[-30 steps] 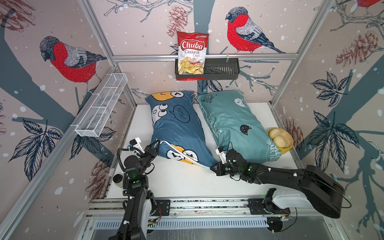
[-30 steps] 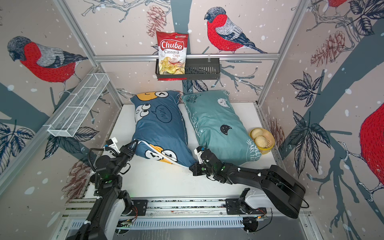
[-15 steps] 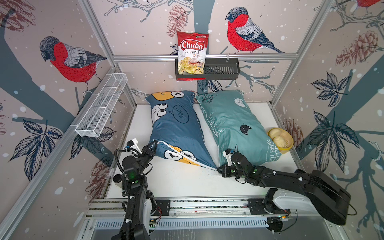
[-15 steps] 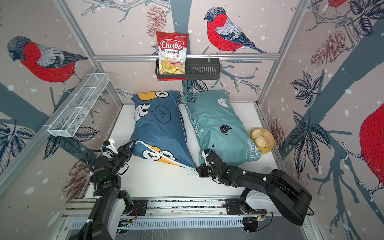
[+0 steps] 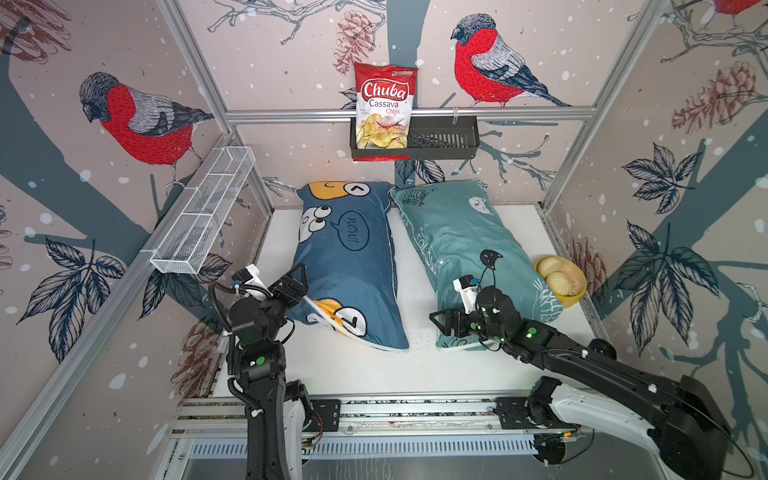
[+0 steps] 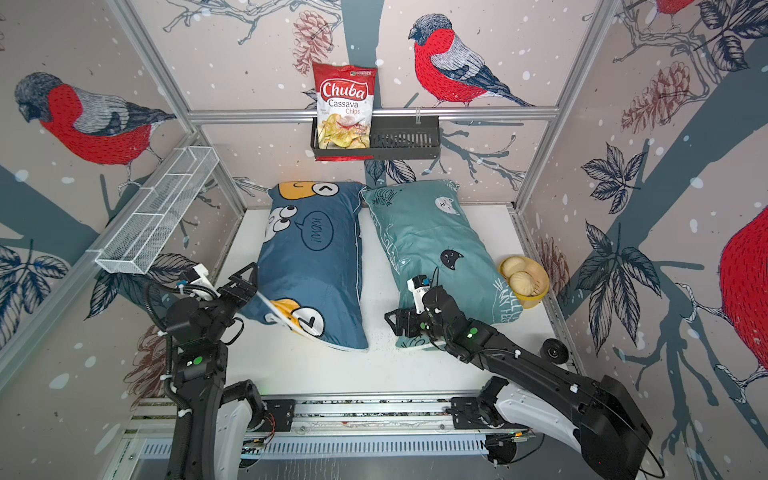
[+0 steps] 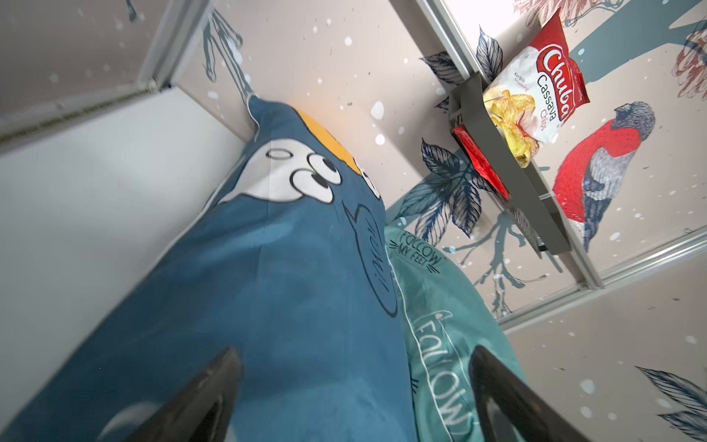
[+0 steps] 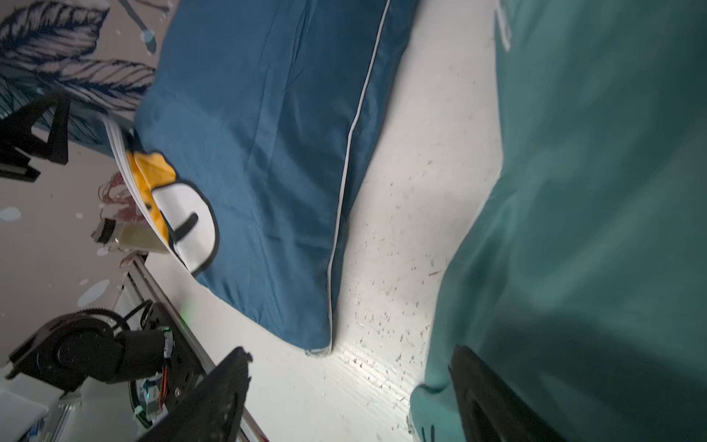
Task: Zip up pillowcases
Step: Place the pillowcase at the center of the board, then adjust the pillowcase at the center of the board.
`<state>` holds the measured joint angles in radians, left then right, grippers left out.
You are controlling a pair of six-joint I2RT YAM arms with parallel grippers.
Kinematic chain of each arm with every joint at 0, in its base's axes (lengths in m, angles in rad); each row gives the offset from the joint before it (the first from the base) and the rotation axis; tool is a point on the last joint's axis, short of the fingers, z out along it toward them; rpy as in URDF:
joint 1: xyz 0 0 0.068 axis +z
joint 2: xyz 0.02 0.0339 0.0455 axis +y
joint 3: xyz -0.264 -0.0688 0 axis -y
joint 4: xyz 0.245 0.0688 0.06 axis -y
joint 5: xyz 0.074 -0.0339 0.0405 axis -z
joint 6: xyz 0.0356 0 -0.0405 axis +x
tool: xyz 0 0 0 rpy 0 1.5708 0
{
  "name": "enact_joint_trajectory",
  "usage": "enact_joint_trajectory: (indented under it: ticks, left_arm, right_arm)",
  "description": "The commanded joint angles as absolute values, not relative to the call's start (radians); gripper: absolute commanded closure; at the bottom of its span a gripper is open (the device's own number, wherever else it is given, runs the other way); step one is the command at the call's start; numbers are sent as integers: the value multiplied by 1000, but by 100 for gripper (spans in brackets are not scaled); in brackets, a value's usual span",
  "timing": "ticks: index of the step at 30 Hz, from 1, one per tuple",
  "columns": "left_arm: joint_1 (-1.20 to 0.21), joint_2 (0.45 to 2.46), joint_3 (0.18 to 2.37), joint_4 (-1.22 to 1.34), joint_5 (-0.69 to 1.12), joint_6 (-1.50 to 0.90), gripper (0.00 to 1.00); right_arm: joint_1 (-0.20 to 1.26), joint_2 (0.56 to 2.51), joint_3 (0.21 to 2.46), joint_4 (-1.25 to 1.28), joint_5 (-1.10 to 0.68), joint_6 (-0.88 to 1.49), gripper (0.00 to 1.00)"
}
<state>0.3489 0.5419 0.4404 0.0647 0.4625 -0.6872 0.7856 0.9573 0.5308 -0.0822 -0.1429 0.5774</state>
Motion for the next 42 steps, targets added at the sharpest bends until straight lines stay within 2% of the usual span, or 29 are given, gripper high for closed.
enact_joint_trajectory:
  ticks: [1, 5, 10, 15, 20, 22, 25, 28, 35, 40, 42]
  left_arm:
    - [351, 553, 496, -36, 358, -547, 2]
    - [351, 613, 562, -45, 330, -489, 1]
    - [345, 761, 590, 48, 371, -480, 1]
    - [313, 934, 552, 248, 507, -568, 1]
    - [212, 1120, 577, 319, 352, -551, 1]
    - [201, 1225, 600, 364, 362, -563, 1]
    - [171, 1362, 638, 419, 414, -567, 8]
    - [99, 1444, 680, 396, 380, -525, 11]
    - [-16, 1480, 697, 335, 305, -439, 12]
    - [-121, 1493, 690, 311, 264, -391, 13]
    - [-126, 1472, 689, 312, 251, -387, 12]
  right_arm:
    - [720, 922, 572, -171, -68, 511, 14]
    - [578, 865, 597, -171, 2, 480, 11]
    - [257, 890, 610, -107, -89, 406, 8]
    - [-43, 1004, 626, -22, -243, 376, 7]
    - [-218, 1179, 658, 131, -399, 451, 7]
    - [-229, 1292, 721, 126, -454, 449, 7]
    - [-207, 1431, 780, 145, -549, 439, 7]
    - [-151, 1500, 818, 135, -545, 405, 7]
    - [-18, 1510, 745, 154, -527, 395, 10]
    - [140, 1458, 682, 182, -499, 412, 10]
    - [162, 1420, 689, 153, -477, 397, 10]
